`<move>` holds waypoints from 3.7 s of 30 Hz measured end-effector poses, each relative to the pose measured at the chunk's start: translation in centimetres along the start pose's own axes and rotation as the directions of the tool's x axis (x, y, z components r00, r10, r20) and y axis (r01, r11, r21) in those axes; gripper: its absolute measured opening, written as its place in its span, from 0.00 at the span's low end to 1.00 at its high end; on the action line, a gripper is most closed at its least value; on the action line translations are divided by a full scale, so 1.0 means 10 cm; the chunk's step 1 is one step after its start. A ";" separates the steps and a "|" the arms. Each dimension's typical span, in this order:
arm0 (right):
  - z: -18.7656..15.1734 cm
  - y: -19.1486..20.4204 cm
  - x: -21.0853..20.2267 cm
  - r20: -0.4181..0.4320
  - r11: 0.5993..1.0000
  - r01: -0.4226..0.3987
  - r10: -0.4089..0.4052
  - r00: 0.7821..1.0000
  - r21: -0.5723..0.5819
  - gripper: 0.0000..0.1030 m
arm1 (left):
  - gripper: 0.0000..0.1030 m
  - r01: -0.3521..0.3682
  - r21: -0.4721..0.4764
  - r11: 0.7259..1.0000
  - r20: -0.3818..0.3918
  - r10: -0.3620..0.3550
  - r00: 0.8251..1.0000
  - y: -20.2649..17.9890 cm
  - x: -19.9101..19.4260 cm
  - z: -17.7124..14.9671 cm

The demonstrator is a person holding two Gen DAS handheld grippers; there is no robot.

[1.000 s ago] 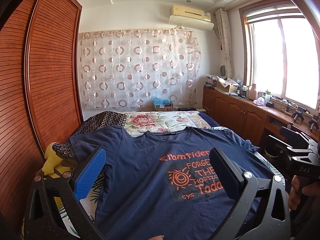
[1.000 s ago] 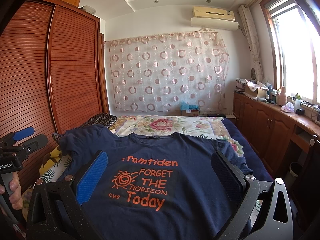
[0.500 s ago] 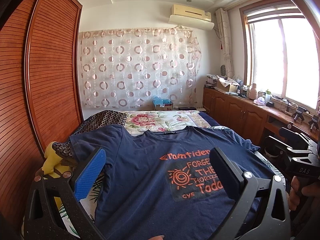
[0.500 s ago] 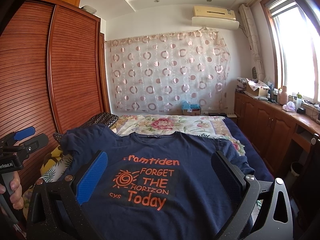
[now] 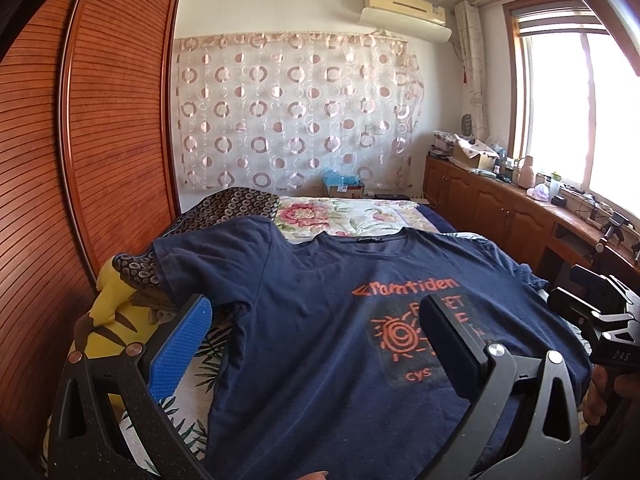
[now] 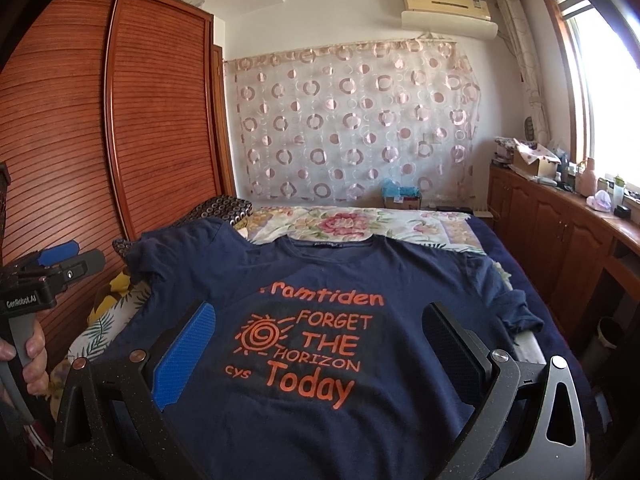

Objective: Fold small clothes
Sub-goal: 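Grasp the side edge of the navy T-shirt with the left gripper, then fold the held side over toward the shirt's center and open the left gripper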

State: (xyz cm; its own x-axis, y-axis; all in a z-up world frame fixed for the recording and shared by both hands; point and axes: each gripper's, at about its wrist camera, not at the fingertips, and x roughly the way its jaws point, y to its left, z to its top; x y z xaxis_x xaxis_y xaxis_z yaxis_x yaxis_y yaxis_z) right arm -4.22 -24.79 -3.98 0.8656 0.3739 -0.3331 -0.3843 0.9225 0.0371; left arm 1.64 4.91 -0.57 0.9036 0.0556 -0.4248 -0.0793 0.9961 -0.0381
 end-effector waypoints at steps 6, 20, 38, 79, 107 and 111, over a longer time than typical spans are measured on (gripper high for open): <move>-0.02 0.04 0.23 -0.059 0.999 -0.048 0.046 0.997 -0.020 1.00 | 1.00 -0.040 -0.019 0.999 -0.040 0.039 0.998 0.21 0.17 -0.12; 0.01 0.12 0.63 -0.207 0.985 -0.157 0.141 0.968 -0.067 1.00 | 1.00 -0.073 -0.015 0.997 -0.135 0.070 0.988 0.72 0.58 -0.16; 0.18 0.09 0.90 -0.221 0.972 -0.215 0.191 0.956 -0.093 1.00 | 0.62 -0.063 -0.137 0.989 -0.283 0.022 0.959 1.54 1.41 0.24; 0.17 -0.15 0.87 -0.198 0.993 -0.117 0.119 0.973 0.018 1.00 | 0.64 0.309 0.021 0.951 -0.252 -0.294 0.922 0.03 1.34 0.75; 0.42 -0.12 1.44 -0.201 0.986 -0.164 0.155 0.967 -0.024 0.96 | 0.77 0.134 0.084 0.987 -0.460 -0.081 0.884 0.24 1.61 -0.54; 0.46 -0.03 1.71 -0.230 0.980 -0.179 0.155 0.961 -0.089 0.94 | 0.80 0.141 0.086 0.986 -0.463 -0.086 0.882 0.22 1.60 -0.56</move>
State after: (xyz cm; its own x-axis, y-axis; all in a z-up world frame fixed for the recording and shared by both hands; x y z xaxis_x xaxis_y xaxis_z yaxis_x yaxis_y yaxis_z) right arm 12.19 -18.25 -5.32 0.6981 0.4800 -0.5313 -0.5603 0.8282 0.0120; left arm 13.61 7.61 -12.48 0.6092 -0.0678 -0.7901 0.0852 0.9962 -0.0197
